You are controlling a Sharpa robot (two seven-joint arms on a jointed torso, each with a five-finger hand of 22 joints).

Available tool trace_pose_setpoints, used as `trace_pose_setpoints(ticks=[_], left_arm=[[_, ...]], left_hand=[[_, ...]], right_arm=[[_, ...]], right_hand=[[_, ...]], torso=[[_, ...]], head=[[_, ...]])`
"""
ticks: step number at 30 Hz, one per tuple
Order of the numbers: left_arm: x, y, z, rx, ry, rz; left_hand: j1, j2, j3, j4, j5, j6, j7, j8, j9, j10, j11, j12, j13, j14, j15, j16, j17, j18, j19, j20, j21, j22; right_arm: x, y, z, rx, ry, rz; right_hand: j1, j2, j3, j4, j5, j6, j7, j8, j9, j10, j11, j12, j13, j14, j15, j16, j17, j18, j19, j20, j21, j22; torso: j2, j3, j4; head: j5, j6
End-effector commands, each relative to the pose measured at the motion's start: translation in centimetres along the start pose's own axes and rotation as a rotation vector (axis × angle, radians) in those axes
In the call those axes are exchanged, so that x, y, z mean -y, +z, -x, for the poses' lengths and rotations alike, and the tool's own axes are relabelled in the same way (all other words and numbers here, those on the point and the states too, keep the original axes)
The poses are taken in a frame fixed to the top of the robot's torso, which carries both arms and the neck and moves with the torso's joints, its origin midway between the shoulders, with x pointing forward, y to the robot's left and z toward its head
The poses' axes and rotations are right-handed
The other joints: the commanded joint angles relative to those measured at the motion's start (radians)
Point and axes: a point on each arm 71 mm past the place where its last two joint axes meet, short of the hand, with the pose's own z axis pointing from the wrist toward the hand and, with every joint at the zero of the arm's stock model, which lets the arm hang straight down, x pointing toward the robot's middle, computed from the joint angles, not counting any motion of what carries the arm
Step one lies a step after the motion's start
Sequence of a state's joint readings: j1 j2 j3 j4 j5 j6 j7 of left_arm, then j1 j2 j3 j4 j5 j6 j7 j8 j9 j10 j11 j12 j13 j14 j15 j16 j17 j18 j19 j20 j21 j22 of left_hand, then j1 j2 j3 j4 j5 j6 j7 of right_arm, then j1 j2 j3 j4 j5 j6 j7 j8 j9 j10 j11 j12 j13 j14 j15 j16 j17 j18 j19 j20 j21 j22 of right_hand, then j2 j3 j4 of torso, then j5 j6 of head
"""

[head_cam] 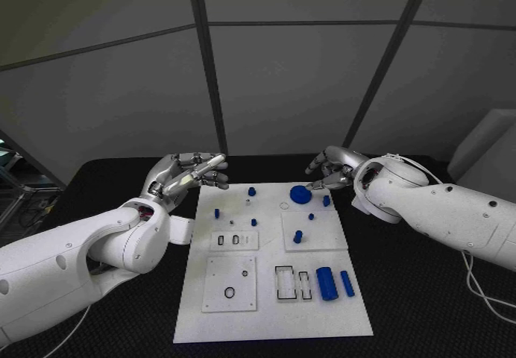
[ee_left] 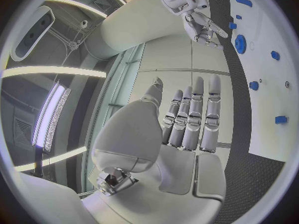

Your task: Assemble the parts on the task board

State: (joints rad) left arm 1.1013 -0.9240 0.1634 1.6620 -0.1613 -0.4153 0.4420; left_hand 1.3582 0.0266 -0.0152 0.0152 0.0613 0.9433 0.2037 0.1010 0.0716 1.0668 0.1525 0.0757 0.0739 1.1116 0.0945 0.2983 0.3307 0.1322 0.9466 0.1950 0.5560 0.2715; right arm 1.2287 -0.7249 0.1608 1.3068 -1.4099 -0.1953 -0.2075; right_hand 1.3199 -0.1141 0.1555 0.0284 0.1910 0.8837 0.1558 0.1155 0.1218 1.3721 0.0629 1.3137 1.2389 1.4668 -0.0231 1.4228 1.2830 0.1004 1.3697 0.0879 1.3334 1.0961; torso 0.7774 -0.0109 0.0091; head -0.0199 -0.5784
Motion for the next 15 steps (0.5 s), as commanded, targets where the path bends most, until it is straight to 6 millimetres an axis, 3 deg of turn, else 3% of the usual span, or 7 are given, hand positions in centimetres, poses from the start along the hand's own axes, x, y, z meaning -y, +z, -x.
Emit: trace_pose_setpoints(ticks=[1, 15], left_arm=[[0.08, 0.09, -0.1, -0.015, -0.001, -0.005], [-0.03, 0.23, -0.28, -0.018, -0.005, -0.004]], left_hand=[[0.0, 0.011, -0.008, 0.0, -0.001, -0.002, 0.002, -0.006, -0.001, -0.008, 0.001, -0.004, -0.001, -0.007, 0.002, 0.0, 0.002, 0.045, -0.008, 0.0, 0.007, 0.002], [0.0, 0.011, -0.008, 0.0, -0.001, -0.002, 0.002, -0.006, -0.001, -0.008, 0.001, -0.004, -0.001, -0.007, 0.002, 0.0, 0.002, 0.045, -0.008, 0.0, 0.007, 0.002]], right_arm=[[0.1, 0.32, -0.42, -0.055, -0.018, -0.038], [-0.57, 1.29, -1.17, -0.07, -0.045, -0.042]], right_hand=[[0.011, 0.006, -0.012, 0.003, -0.004, -0.007, 0.002, 0.008, 0.003, 0.014, 0.004, 0.024, 0.03, 0.06, 0.009, 0.011, 0.017, -0.017, 0.014, 0.001, 0.013, 0.022], [0.019, 0.013, -0.019, 0.009, 0.004, -0.013, 0.004, 0.013, 0.005, 0.02, 0.006, 0.037, 0.047, 0.061, 0.011, 0.019, 0.029, -0.019, 0.019, 0.004, 0.022, 0.036]], torso=[[0.001, -0.0007, 0.0023], [0.001, -0.0026, 0.0012]], head=[[0.006, -0.002], [-0.003, -0.01]])
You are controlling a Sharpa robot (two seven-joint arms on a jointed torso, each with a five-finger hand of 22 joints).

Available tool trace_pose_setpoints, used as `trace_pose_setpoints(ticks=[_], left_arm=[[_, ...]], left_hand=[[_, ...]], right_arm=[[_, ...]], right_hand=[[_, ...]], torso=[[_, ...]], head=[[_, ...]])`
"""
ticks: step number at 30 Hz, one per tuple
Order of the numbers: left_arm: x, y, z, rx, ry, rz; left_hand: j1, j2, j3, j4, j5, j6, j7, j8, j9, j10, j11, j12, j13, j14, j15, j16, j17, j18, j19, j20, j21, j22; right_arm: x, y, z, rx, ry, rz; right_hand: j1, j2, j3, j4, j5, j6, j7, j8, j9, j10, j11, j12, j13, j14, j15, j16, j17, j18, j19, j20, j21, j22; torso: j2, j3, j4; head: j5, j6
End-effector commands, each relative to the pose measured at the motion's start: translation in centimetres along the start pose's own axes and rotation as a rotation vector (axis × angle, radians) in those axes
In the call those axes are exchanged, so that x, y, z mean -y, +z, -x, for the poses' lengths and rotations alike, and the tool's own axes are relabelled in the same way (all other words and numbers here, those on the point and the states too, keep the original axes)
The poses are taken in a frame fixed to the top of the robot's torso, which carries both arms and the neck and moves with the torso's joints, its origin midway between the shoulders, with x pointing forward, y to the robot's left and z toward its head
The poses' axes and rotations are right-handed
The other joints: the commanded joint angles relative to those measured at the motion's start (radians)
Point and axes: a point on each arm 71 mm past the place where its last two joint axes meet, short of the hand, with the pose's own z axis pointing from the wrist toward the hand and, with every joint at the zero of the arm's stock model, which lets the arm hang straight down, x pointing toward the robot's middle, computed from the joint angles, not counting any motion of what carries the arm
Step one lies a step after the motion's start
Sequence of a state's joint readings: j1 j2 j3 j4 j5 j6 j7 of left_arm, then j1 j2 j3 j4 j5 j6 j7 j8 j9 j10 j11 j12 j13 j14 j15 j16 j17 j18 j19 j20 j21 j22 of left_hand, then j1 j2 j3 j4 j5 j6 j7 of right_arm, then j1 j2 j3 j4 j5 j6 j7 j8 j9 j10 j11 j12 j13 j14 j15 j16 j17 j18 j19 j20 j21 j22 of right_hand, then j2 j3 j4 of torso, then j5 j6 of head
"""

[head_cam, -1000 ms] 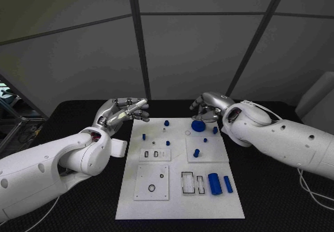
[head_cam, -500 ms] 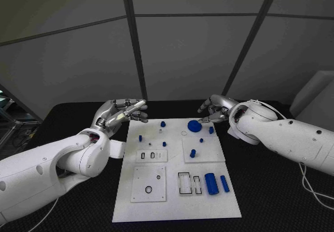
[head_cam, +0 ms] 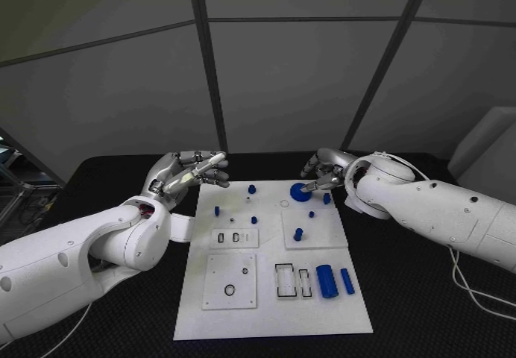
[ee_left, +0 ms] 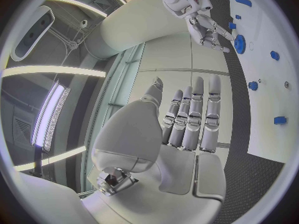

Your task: Assemble the parts on the task board

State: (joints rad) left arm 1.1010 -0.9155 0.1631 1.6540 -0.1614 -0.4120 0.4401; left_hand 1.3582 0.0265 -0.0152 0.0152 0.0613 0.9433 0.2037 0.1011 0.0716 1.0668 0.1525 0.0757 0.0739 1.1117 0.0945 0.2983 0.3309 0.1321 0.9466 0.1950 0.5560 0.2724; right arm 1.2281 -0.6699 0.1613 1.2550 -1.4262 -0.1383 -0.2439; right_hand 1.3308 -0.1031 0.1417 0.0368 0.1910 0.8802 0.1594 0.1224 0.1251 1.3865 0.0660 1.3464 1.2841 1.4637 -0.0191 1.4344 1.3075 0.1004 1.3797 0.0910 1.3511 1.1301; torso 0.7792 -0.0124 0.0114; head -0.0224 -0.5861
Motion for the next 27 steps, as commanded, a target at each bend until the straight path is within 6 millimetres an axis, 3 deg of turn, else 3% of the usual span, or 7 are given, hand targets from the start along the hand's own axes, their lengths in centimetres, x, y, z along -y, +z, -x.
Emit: trace_pose_setpoints(ticks=[1, 27], left_arm=[[0.13, 0.06, -0.15, -0.016, -0.002, -0.007], [0.09, 0.1, -0.1, -0.015, -0.002, -0.006]], left_hand=[[0.0, 0.011, -0.008, 0.0, -0.001, -0.002, 0.002, -0.006, -0.001, -0.008, 0.001, -0.004, -0.001, -0.007, 0.002, 0.0, 0.001, 0.045, -0.008, 0.0, 0.007, 0.001], [0.0, 0.011, -0.008, 0.0, -0.001, -0.002, 0.002, -0.006, -0.001, -0.008, 0.001, -0.004, -0.001, -0.007, 0.002, 0.0, 0.001, 0.045, -0.008, 0.0, 0.007, 0.001]], right_arm=[[-0.01, 0.13, -0.06, -0.013, -0.027, -0.009], [-0.19, 0.69, -0.98, -0.086, -0.059, -0.019]], right_hand=[[0.009, 0.004, -0.005, 0.002, 0.006, -0.01, 0.001, 0.007, 0.002, 0.007, 0.004, 0.007, 0.005, 0.065, 0.008, 0.008, 0.006, -0.019, 0.009, 0.001, 0.006, 0.004], [0.013, 0.014, -0.012, 0.009, 0.017, -0.002, 0.0, 0.02, 0.007, 0.014, 0.004, 0.021, 0.025, 0.066, 0.009, 0.018, 0.021, -0.022, 0.013, 0.004, 0.016, 0.021]], torso=[[-0.001, -0.0005, -0.0008], [0.0, 0.0003, -0.0011]], head=[[-0.001, -0.003], [0.002, -0.012]])
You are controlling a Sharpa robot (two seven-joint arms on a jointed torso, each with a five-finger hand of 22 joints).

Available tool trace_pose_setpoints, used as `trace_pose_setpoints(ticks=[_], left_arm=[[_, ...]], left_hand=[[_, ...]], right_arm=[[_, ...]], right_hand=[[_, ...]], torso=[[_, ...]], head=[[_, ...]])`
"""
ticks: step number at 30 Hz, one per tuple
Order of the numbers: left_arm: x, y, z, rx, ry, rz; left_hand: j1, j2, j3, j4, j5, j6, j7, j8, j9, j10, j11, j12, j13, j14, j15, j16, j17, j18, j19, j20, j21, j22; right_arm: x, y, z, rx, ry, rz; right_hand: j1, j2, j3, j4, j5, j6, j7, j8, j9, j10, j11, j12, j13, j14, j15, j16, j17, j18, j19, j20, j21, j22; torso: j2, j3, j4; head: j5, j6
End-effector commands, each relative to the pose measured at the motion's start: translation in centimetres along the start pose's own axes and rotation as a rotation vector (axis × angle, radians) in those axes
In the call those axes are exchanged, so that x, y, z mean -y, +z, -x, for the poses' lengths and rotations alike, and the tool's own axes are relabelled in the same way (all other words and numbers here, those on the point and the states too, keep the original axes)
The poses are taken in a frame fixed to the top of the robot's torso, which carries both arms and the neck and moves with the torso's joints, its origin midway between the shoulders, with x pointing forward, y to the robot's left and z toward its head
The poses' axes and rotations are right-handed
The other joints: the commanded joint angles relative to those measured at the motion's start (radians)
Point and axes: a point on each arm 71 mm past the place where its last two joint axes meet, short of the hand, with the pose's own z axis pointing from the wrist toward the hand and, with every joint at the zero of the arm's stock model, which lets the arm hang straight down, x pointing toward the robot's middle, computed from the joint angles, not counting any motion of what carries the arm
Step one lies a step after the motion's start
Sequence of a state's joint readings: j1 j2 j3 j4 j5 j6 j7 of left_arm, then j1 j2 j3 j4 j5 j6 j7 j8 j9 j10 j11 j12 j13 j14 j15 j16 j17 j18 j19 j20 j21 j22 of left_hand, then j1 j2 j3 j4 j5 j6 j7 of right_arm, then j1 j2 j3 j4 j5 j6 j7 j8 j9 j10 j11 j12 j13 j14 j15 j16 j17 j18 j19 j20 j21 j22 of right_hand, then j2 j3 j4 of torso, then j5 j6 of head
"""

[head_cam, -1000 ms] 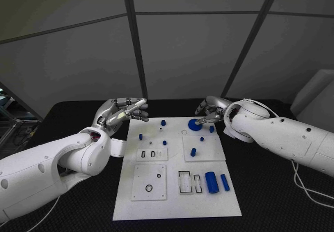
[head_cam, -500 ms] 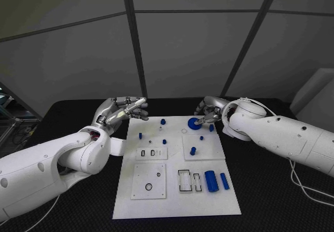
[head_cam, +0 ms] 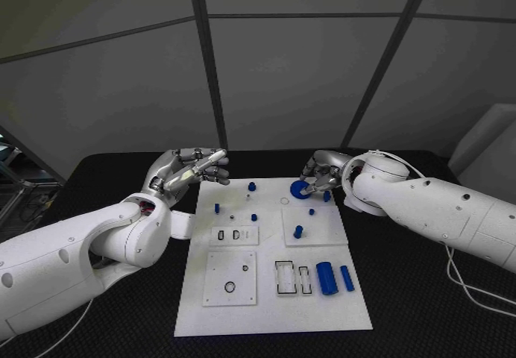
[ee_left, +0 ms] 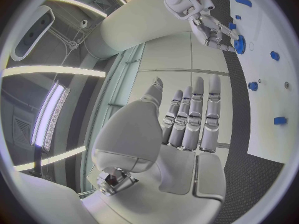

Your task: Assemble the parts on the task board

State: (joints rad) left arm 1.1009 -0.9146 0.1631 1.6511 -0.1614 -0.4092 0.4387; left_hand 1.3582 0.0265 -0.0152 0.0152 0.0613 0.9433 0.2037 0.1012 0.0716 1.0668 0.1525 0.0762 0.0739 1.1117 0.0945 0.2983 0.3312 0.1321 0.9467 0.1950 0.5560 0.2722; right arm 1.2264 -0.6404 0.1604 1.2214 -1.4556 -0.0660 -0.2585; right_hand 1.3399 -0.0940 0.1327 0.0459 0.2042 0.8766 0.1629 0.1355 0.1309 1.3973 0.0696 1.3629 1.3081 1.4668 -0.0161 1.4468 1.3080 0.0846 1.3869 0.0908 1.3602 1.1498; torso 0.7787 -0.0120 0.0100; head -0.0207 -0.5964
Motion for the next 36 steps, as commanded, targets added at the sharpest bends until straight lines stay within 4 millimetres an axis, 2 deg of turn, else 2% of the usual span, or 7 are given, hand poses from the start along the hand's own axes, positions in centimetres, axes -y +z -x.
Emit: trace_pose_setpoints(ticks=[1, 15, 20, 24, 26, 30, 36], left_arm=[[0.1, 0.1, -0.1, -0.015, -0.002, -0.008], [0.1, 0.1, -0.1, -0.015, -0.002, -0.008], [0.1, 0.1, -0.1, -0.014, -0.001, -0.007], [0.1, 0.1, -0.1, -0.014, -0.001, -0.007], [0.1, 0.1, -0.1, -0.013, -0.001, -0.007], [0.1, 0.1, -0.1, -0.013, -0.001, -0.006], [0.1, 0.1, -0.1, -0.013, -0.001, -0.003]], left_hand=[[0.0, 0.011, -0.008, 0.0, -0.001, -0.002, 0.002, -0.006, -0.001, -0.008, 0.001, -0.005, -0.001, -0.007, 0.002, 0.0, 0.001, 0.045, -0.008, 0.0, 0.007, 0.001], [0.0, 0.011, -0.008, 0.0, -0.001, -0.002, 0.002, -0.006, -0.001, -0.008, 0.001, -0.005, -0.001, -0.007, 0.002, 0.0, 0.001, 0.045, -0.008, 0.0, 0.007, 0.001], [0.0, 0.011, -0.008, 0.0, -0.001, -0.002, 0.002, -0.006, -0.001, -0.008, 0.001, -0.005, -0.001, -0.007, 0.002, 0.0, 0.001, 0.045, -0.008, 0.0, 0.007, 0.001], [0.0, 0.011, -0.008, 0.0, -0.001, -0.002, 0.002, -0.006, -0.001, -0.008, 0.001, -0.005, -0.001, -0.007, 0.002, 0.0, 0.001, 0.045, -0.008, 0.0, 0.007, 0.001], [0.0, 0.011, -0.008, 0.0, -0.001, -0.002, 0.002, -0.006, -0.001, -0.008, 0.001, -0.005, -0.001, -0.007, 0.002, 0.0, 0.001, 0.045, -0.008, 0.0, 0.007, 0.001], [-0.002, 0.014, -0.01, 0.001, -0.001, -0.001, 0.001, -0.008, -0.001, -0.008, 0.001, -0.005, -0.001, -0.009, 0.002, 0.001, 0.005, 0.046, -0.013, 0.001, 0.01, 0.004], [-0.002, 0.016, -0.011, 0.001, -0.001, -0.003, 0.002, -0.009, -0.001, -0.011, 0.002, -0.007, -0.001, -0.01, 0.002, 0.001, 0.007, 0.046, -0.015, 0.002, 0.012, 0.005]], right_arm=[[0.0, 0.1, -0.1, -0.021, -0.016, -0.002], [0.1, 0.3, -0.7, -0.046, -0.025, -0.008], [0.1, 0.4, -0.7, -0.041, -0.034, -0.012], [0.0, 0.4, -0.5, -0.008, -0.052, -0.013], [-0.1, 0.3, -0.3, 0.028, -0.057, -0.007], [-0.5, 0.2, 0.1, 0.087, -0.063, 0.017], [-1.3, -0.2, 0.5, 0.155, -0.055, 0.06]], right_hand=[[0.004, 0.005, -0.004, 0.0, 0.004, 0.001, -0.004, 0.007, 0.001, 0.004, 0.0, 0.004, 0.001, 0.063, 0.006, 0.005, 0.02, -0.006, 0.006, 0.004, 0.007, 0.001], [0.014, 0.022, -0.001, 0.002, 0.014, 0.011, -0.006, 0.019, 0.006, 0.013, -0.002, 0.019, 0.022, 0.064, 0.005, 0.011, 0.028, -0.007, 0.008, 0.005, 0.012, 0.01], [0.027, 0.04, 0.007, -0.002, 0.023, 0.045, -0.009, 0.041, 0.014, 0.019, -0.005, 0.027, 0.034, 0.063, 0.002, 0.012, 0.029, -0.007, 0.008, 0.003, 0.016, 0.015], [0.061, 0.077, 0.043, -0.017, 0.011, 0.099, -0.024, 0.071, 0.026, 0.029, -0.017, 0.039, 0.05, 0.063, -0.007, 0.013, 0.03, -0.008, 0.009, -0.002, 0.02, 0.021], [0.072, 0.094, 0.062, -0.026, 0.01, 0.149, -0.044, 0.103, 0.04, 0.047, -0.033, 0.058, 0.074, 0.063, -0.019, 0.015, 0.032, -0.008, 0.01, -0.011, 0.023, 0.026], [0.07, 0.098, 0.072, -0.032, 0.015, 0.168, -0.058, 0.122, 0.051, 0.055, -0.044, 0.065, 0.083, 0.064, -0.03, 0.016, 0.035, -0.01, 0.014, -0.023, 0.028, 0.036], [0.07, 0.099, 0.077, -0.035, 0.019, 0.169, -0.061, 0.127, 0.054, 0.054, -0.048, 0.063, 0.082, 0.064, -0.034, 0.017, 0.035, -0.011, 0.016, -0.027, 0.03, 0.04]], torso=[[0.001, -0.0002, 0.0005], [0.001, 0.0001, 0.0003], [0.0, -0.0001, 0.0001], [0.001, 0.0002, 0.0003], [0.0, 0.0004, 0.0004], [0.0, 0.0008, 0.0016], [0.0, -0.0001, 0.0009]], head=[[0.001, -0.001], [0.003, -0.004], [0.003, -0.007], [0.003, -0.008], [0.004, -0.007], [0.004, -0.006], [0.004, -0.005]])
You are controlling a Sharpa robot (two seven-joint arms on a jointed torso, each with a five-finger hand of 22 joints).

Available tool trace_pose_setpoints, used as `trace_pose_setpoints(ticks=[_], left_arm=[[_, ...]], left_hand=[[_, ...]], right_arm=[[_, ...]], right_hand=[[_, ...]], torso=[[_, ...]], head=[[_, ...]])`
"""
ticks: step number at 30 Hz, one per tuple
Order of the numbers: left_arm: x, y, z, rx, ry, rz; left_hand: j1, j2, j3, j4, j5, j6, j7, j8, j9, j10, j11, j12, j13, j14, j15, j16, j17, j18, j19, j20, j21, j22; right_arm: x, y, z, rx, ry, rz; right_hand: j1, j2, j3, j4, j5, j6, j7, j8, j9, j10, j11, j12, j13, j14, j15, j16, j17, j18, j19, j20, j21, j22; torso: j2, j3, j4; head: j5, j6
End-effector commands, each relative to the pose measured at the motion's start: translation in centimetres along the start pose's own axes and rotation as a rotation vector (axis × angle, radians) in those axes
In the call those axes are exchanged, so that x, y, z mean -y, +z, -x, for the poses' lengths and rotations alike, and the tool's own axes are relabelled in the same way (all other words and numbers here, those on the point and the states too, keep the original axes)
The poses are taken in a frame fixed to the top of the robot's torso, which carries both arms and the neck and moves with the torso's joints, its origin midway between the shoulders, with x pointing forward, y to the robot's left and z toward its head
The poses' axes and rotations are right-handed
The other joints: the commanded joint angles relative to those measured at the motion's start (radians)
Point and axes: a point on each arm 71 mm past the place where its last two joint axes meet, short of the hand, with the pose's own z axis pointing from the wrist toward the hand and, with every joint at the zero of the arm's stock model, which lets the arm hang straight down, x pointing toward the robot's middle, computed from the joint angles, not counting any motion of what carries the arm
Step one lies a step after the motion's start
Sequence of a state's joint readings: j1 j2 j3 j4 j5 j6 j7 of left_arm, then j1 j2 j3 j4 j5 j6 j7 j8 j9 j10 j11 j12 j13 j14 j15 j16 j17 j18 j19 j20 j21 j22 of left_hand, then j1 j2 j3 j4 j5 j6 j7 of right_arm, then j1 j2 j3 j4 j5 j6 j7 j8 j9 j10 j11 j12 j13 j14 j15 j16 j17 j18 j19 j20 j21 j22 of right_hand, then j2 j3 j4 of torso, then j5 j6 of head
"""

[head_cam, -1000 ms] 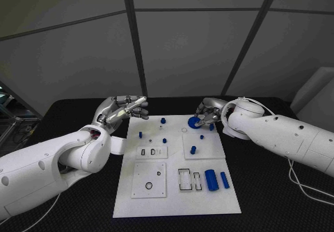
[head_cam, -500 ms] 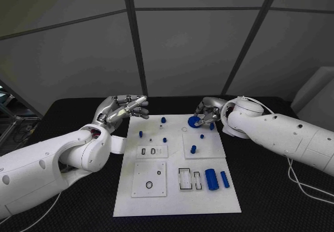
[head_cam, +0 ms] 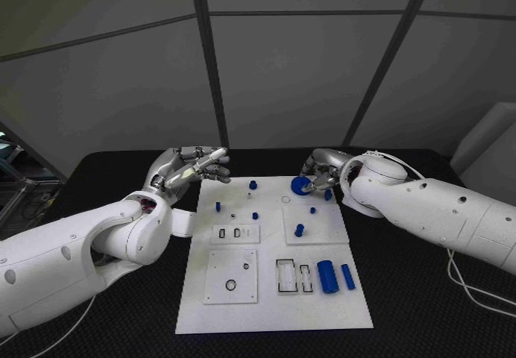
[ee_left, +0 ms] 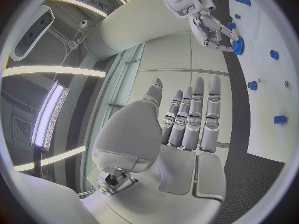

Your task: Assemble the parts on the task board

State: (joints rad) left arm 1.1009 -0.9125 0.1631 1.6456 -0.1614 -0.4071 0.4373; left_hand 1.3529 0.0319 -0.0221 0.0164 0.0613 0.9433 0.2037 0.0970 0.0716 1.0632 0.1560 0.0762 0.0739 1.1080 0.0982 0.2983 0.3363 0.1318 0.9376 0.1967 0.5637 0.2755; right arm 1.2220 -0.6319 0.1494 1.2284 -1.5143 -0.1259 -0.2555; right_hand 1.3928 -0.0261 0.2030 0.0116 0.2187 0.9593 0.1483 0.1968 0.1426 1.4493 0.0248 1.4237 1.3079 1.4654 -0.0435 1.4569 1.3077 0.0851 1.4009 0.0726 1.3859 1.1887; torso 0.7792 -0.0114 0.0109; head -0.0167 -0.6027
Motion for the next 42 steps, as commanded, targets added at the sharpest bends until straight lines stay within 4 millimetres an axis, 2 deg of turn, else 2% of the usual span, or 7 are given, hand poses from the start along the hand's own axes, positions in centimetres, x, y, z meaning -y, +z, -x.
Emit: trace_pose_setpoints(ticks=[1, 13, 17, 21, 26, 32, 42], left_arm=[[0.1, 0.0, -0.2, -0.014, -0.001, -0.005], [0.1, 0.0, -0.1, -0.012, 0.0, -0.005], [0.1, 0.0, 0.0, -0.01, 0.001, -0.005], [0.1, 0.1, 0.0, -0.01, 0.001, -0.006], [0.1, 0.1, 0.0, -0.009, 0.002, -0.006], [0.1, 0.1, 0.1, -0.007, 0.003, -0.006], [0.1, 0.1, 0.2, -0.004, 0.004, -0.007]], left_hand=[[0.003, 0.011, -0.004, 0.0, -0.001, -0.003, 0.002, -0.005, -0.001, -0.008, -0.002, -0.008, -0.001, -0.007, -0.001, 0.001, 0.002, 0.046, -0.006, 0.0, 0.005, 0.002], [0.004, 0.012, -0.005, -0.001, -0.001, -0.005, 0.002, -0.007, -0.001, -0.011, -0.001, -0.009, -0.002, -0.008, -0.001, 0.001, 0.004, 0.046, -0.008, 0.001, 0.007, 0.003], [0.004, 0.012, -0.005, -0.001, -0.001, -0.005, 0.002, -0.007, -0.001, -0.011, -0.001, -0.009, -0.002, -0.008, -0.001, 0.001, 0.004, 0.046, -0.008, 0.001, 0.007, 0.003], [0.004, 0.012, -0.005, -0.001, -0.001, -0.005, 0.002, -0.007, -0.001, -0.011, -0.001, -0.009, -0.002, -0.008, -0.001, 0.001, 0.004, 0.046, -0.008, 0.001, 0.007, 0.003], [0.004, 0.012, -0.005, -0.001, -0.001, -0.005, 0.002, -0.007, -0.001, -0.011, -0.001, -0.009, -0.002, -0.008, -0.001, 0.001, 0.004, 0.046, -0.008, 0.001, 0.007, 0.003], [0.004, 0.012, -0.005, -0.001, -0.001, -0.005, 0.002, -0.007, -0.001, -0.011, -0.001, -0.009, -0.002, -0.008, -0.001, 0.001, 0.004, 0.046, -0.008, 0.001, 0.007, 0.003], [0.004, 0.011, -0.006, -0.001, -0.001, -0.005, 0.002, -0.008, -0.001, -0.012, -0.001, -0.009, -0.002, -0.009, 0.0, 0.001, 0.005, 0.046, -0.01, 0.001, 0.008, 0.004]], right_arm=[[-0.8, -0.2, 0.9, 0.111, -0.008, 0.044], [-5.6, -1.1, 1.0, 0.165, 0.004, 0.17], [-8.1, -1.0, -0.3, 0.148, -0.017, 0.217], [-9.6, -0.7, -1.5, 0.127, -0.039, 0.241], [-10.8, -0.2, -2.6, 0.108, -0.061, 0.255], [-11.3, 0.3, -3.3, 0.094, -0.077, 0.256], [-11.9, 0.7, -3.7, 0.088, -0.088, 0.256]], right_hand=[[0.017, 0.031, 0.008, -0.001, 0.005, 0.086, -0.046, 0.066, 0.042, 0.001, -0.003, 0.002, 0.082, 0.065, -0.006, 0.006, 0.036, -0.011, 0.002, -0.009, 0.005, 0.001], [-0.004, 0.017, 0.017, -0.002, 0.026, 0.065, -0.041, 0.064, 0.046, -0.006, -0.001, -0.008, 0.074, 0.065, -0.006, 0.007, 0.037, -0.013, 0.001, -0.012, 0.007, 0.005], [-0.011, 0.014, 0.017, 0.0, 0.021, 0.061, -0.04, 0.063, 0.046, -0.007, 0.0, -0.01, 0.073, 0.065, -0.005, 0.006, 0.036, -0.013, 0.001, -0.012, 0.007, 0.004], [-0.013, 0.013, 0.018, 0.001, 0.02, 0.059, -0.04, 0.062, 0.046, -0.008, 0.001, -0.01, 0.072, 0.065, -0.005, 0.006, 0.035, -0.012, 0.001, -0.012, 0.006, 0.004], [-0.014, 0.012, 0.018, 0.001, 0.019, 0.057, -0.039, 0.061, 0.045, -0.009, 0.001, -0.011, 0.071, 0.065, -0.005, 0.006, 0.036, -0.013, 0.001, -0.011, 0.006, 0.004], [-0.017, 0.01, 0.02, 0.001, 0.018, 0.054, -0.038, 0.059, 0.045, -0.009, 0.002, -0.012, 0.071, 0.064, -0.004, 0.005, 0.033, -0.012, 0.0, -0.011, 0.006, 0.004], [-0.026, 0.004, 0.023, 0.004, 0.015, 0.041, -0.033, 0.052, 0.043, -0.013, 0.006, -0.017, 0.067, 0.064, -0.001, 0.004, 0.032, -0.012, 0.0, -0.009, 0.006, 0.004]], torso=[[0.0, -0.0007, -0.0001], [0.0, -0.0005, -0.0008], [0.0, 0.0005, 0.0006], [0.0, -0.0019, 0.001], [0.001, 0.0002, 0.0], [0.001, -0.0014, 0.0008], [0.0, -0.0005, -0.0001]], head=[[0.0, 0.001], [0.003, 0.005], [0.003, 0.005], [0.003, 0.005], [0.007, 0.005], [0.009, 0.004], [0.014, 0.001]])
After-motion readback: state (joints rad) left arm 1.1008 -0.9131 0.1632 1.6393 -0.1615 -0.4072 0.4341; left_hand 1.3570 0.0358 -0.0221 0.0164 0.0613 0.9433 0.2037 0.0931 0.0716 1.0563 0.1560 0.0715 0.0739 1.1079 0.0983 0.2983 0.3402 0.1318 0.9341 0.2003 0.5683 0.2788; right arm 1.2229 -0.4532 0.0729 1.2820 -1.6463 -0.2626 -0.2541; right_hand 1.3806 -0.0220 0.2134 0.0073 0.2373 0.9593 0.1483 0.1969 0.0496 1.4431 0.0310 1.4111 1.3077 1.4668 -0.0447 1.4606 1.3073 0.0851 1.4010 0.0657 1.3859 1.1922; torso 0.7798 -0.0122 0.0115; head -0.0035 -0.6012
